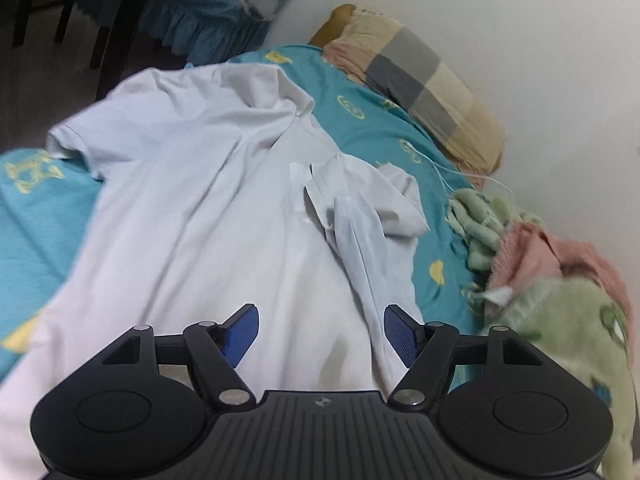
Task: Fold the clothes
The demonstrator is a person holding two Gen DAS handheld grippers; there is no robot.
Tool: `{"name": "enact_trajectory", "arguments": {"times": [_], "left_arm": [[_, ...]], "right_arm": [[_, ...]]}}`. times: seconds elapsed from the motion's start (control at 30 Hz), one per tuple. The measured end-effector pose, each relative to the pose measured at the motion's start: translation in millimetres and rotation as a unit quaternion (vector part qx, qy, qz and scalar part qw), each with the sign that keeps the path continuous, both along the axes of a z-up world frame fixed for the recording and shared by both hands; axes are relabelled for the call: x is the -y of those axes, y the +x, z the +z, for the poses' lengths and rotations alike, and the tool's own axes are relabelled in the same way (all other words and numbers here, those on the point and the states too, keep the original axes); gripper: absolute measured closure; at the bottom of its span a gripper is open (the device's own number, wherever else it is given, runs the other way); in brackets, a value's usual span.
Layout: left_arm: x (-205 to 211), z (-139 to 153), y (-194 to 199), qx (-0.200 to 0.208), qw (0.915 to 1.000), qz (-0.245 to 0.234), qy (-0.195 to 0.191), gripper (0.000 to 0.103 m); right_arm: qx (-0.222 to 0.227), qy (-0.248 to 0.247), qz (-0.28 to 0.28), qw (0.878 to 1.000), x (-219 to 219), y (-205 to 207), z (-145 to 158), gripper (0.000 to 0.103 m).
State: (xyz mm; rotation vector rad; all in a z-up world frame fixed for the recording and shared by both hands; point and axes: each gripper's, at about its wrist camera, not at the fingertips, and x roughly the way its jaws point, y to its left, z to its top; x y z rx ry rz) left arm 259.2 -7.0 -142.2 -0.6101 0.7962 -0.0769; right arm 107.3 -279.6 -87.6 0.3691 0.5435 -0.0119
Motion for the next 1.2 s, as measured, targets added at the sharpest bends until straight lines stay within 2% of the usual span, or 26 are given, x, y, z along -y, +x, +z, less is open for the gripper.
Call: {"name": "enact_trajectory", "arguments": {"times": [0.1,0.17,0.27,0.33,0.37,0.4,0.43,0.6,0.7,0.83,0.9,1.0,1.07,1.13,1.2], "left_arm": [[15,-16,39,-0.014,0.9997,0.015,-0.013,0.036],[21,-23,61,-0.007,0.9995,0.027,-0.014,0.037],[25,-29,85,0.004,0.9994,0.033,-0.008,0.046],[27,-32,92,0.011,0.9995,0.025,-0.014,0.065],[27,-33,95,0.015,0.9995,0.02,-0.017,0.069],[28,-34,99,0.019,0.9995,0.016,-0.02,0.081],[29,-33,97,0.022,0.9995,0.011,-0.018,0.099],[32,-17,70,0.037,0.9992,-0.016,0.005,0.1],[24,-7,43,0.024,0.9992,-0.023,0.02,0.1],[14,-9,16,-0.024,0.9968,-0.016,0.075,0.1],[8,-18,13,-0.047,0.9951,-0.032,0.08,0.1],[-2,-18,9,-0.027,0.996,-0.055,0.065,0.097],[-9,-15,12,-0.013,0.997,-0.06,0.048,0.086],[-16,-13,24,-0.004,0.9981,-0.054,0.029,0.056],[-23,-12,37,0.005,0.9989,-0.046,0.011,0.044]], "right_arm": [[-0.001,0.013,-0.02,1.0,14,7,-5,0.027],[-0.011,0.027,-0.028,0.999,22,14,-11,0.027],[-0.026,0.042,-0.034,0.998,29,23,-22,0.027],[-0.033,0.048,-0.029,0.998,30,28,-27,0.027],[-0.036,0.049,-0.027,0.998,29,31,-30,0.027],[-0.039,0.049,-0.024,0.998,28,33,-32,0.027],[-0.042,0.048,-0.021,0.998,27,35,-33,0.027],[-0.05,0.048,-0.016,0.998,23,38,-36,0.027],[-0.049,0.047,-0.02,0.997,24,36,-34,0.027],[-0.049,0.043,-0.024,0.998,23,34,-32,0.027],[-0.05,0.04,-0.023,0.998,21,33,-32,0.027],[-0.051,0.033,-0.02,0.998,19,33,-31,0.027],[-0.051,0.033,-0.02,0.998,19,32,-31,0.027],[-0.051,0.037,-0.022,0.998,21,32,-31,0.027],[-0.053,0.044,-0.024,0.997,24,34,-32,0.027]]}}
